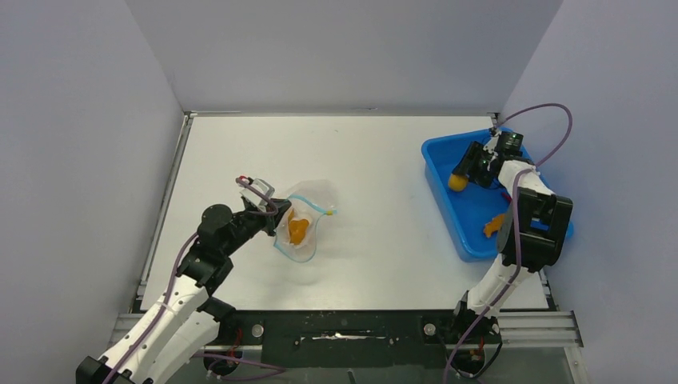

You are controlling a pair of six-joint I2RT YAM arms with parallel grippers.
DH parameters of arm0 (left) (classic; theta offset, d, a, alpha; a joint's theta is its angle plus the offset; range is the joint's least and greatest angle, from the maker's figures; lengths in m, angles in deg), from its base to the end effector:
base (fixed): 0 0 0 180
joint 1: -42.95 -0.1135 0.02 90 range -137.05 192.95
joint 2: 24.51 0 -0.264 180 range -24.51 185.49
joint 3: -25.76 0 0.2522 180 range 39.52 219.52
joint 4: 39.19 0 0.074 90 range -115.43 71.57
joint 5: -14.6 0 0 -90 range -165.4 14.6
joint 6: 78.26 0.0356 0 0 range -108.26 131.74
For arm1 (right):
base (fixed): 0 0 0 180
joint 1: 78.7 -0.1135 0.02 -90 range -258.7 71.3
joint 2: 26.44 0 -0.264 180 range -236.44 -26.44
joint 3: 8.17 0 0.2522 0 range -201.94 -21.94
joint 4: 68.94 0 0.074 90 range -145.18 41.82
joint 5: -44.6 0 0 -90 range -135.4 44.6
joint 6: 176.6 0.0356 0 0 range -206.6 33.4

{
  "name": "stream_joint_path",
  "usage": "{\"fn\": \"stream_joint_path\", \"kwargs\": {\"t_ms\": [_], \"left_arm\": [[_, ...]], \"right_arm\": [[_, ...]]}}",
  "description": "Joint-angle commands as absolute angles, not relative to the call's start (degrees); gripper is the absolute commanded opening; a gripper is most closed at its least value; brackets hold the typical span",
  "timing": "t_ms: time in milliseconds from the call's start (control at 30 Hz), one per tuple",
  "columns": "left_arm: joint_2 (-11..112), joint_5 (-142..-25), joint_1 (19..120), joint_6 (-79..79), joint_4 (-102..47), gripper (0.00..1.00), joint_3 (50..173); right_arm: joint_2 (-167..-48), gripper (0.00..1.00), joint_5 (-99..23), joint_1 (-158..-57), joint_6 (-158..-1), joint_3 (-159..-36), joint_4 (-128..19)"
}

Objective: Place the food in the zip-top bag and seal the zipper
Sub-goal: Pick up the fake fruit from the bin, then place the fake fruit in the zipper food storage bag.

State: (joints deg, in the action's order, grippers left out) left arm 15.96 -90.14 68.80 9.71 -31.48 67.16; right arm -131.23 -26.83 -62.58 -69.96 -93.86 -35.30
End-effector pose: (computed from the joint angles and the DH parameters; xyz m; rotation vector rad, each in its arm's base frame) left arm 0.1571 -0.0862 0.2761 0.5444 1.6305 -0.5798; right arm 0.3787 -0.0977 0.2005 0.5647 2.4028 0.4067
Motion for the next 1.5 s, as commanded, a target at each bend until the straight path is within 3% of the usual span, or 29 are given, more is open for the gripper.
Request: {"fn": "stream_joint_path", "kwargs": {"t_ms": [0, 333, 700, 1000, 1467], "left_arm": [[14.6, -89.4, 69.2, 10.7, -33.9, 0.00, 69.0], [15.1, -88.5, 69.1, 6.8, -34.2, 0.00, 70.9], [23.2, -84.4, 68.9, -1.2, -29.0, 0.00, 80.1], [31.0, -84.2, 68.4, -7.5, -24.4, 0.00, 87.3], [35.8, -87.1, 68.1, -15.0, -24.8, 0.00, 88.4]], "right_arm": [[-124.1, 0.53, -32.5, -62.3, -69.7, -92.6, -35.7], [-110.0, 0.50, -39.3, -64.9, -67.3, -87.7, -35.3], [-98.2, 0.50, -42.9, -78.0, -68.2, -90.7, -28.9], [-87.9, 0.49, -39.1, -89.9, -65.9, -88.2, -31.0], [-89.6, 0.48, -40.3, -116.1, -57.0, -88.0, -42.3]]}}
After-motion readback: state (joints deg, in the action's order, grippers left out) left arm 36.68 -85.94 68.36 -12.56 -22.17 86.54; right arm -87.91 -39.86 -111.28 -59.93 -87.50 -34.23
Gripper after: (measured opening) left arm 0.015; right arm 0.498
